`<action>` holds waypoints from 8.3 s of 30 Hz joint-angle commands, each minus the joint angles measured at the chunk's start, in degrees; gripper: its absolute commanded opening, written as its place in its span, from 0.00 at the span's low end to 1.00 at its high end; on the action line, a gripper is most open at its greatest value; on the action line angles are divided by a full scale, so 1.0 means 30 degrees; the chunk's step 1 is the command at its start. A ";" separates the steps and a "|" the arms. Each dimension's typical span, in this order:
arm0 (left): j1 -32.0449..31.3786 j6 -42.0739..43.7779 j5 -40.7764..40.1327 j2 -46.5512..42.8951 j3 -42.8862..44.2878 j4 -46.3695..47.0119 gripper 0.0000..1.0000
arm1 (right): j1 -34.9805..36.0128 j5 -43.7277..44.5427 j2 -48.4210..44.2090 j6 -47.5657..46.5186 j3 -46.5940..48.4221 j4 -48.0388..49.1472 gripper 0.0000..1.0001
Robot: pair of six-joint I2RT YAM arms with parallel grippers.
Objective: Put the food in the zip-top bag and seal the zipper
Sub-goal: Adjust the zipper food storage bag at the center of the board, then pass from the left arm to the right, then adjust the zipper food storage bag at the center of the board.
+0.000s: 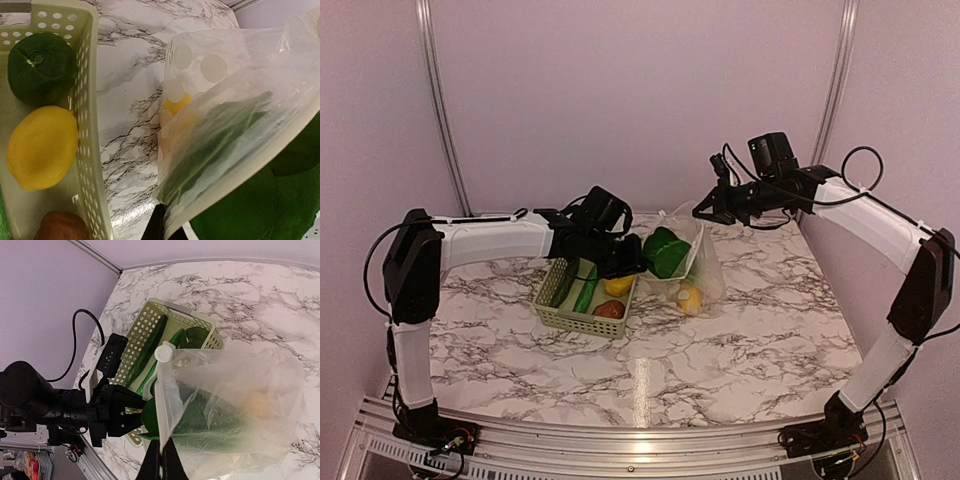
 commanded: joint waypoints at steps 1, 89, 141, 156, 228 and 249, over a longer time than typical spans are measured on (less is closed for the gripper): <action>-0.0092 -0.0594 0.1813 0.1992 0.2741 0.1742 0.00 | -0.0002 0.1977 0.0743 -0.0351 0.1120 -0.1532 0.04; -0.1184 -0.6270 -0.0535 0.3567 0.8487 0.3146 0.00 | 0.0245 0.5680 -0.3090 0.4080 -0.2900 -0.5591 0.48; -0.0468 -0.9994 0.0422 0.2204 0.4874 0.7206 0.00 | 0.0643 0.4962 -0.2504 0.5571 -0.4400 -0.0103 0.08; -0.0096 -0.1651 -0.2255 -0.1718 0.2968 0.2655 0.99 | 0.1380 0.9954 0.3981 -0.3697 1.0383 -1.4755 0.00; -0.0305 -0.4428 0.2101 0.1266 0.3035 0.5668 0.34 | 0.2398 1.2443 0.4912 -0.1968 1.0249 -1.4048 0.00; 0.0955 0.8648 -0.7966 -0.6248 -0.1319 -0.2866 0.99 | 0.2664 0.9949 0.3097 -0.3359 0.8499 -1.1603 0.00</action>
